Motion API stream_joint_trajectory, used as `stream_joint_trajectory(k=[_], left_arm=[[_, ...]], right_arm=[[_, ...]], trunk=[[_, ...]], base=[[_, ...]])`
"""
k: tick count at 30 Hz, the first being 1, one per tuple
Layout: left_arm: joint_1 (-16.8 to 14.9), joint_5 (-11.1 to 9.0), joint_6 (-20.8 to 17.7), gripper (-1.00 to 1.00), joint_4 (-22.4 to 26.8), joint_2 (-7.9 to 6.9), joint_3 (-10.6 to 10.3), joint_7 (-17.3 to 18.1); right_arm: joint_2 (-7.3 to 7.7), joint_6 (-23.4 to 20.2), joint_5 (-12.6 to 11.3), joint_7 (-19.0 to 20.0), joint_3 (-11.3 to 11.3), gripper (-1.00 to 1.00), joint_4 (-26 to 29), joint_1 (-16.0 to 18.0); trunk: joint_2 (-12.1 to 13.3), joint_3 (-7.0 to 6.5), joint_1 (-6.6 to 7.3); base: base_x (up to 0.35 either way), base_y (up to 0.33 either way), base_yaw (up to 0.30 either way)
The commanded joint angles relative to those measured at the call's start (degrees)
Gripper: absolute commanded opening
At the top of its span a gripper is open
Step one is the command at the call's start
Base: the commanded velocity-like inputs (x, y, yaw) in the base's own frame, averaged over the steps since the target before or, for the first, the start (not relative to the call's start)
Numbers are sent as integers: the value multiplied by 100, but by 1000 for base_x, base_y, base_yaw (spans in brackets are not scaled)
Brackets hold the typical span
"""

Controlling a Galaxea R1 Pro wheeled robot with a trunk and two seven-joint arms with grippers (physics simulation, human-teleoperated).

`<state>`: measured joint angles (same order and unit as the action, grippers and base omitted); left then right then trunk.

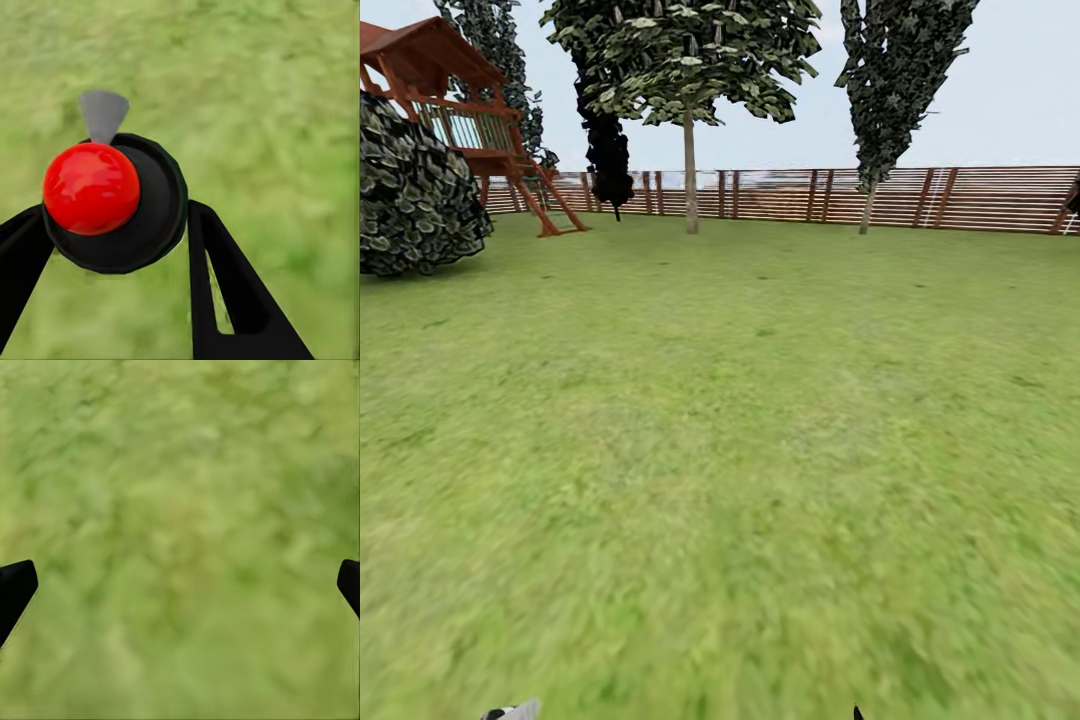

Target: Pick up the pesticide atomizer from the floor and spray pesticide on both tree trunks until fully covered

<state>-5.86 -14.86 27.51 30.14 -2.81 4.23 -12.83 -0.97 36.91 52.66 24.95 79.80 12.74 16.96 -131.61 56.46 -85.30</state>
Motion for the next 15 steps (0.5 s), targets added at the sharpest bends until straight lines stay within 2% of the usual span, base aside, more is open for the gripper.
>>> stream_joint_trajectory(k=[1, 15], left_arm=[[0, 6, 0, -100, 1, 0, -1, 0], [0, 3, 0, -100, 1, 0, -1, 0]], right_arm=[[0, 0, -1, -2, 0, 100, 0, 0], [0, 0, -1, 1, 0, 100, 0, 0]], trunk=[[0, 0, 0], [0, 0, 0]], base=[[339, 0, 0], [339, 0, 0]])
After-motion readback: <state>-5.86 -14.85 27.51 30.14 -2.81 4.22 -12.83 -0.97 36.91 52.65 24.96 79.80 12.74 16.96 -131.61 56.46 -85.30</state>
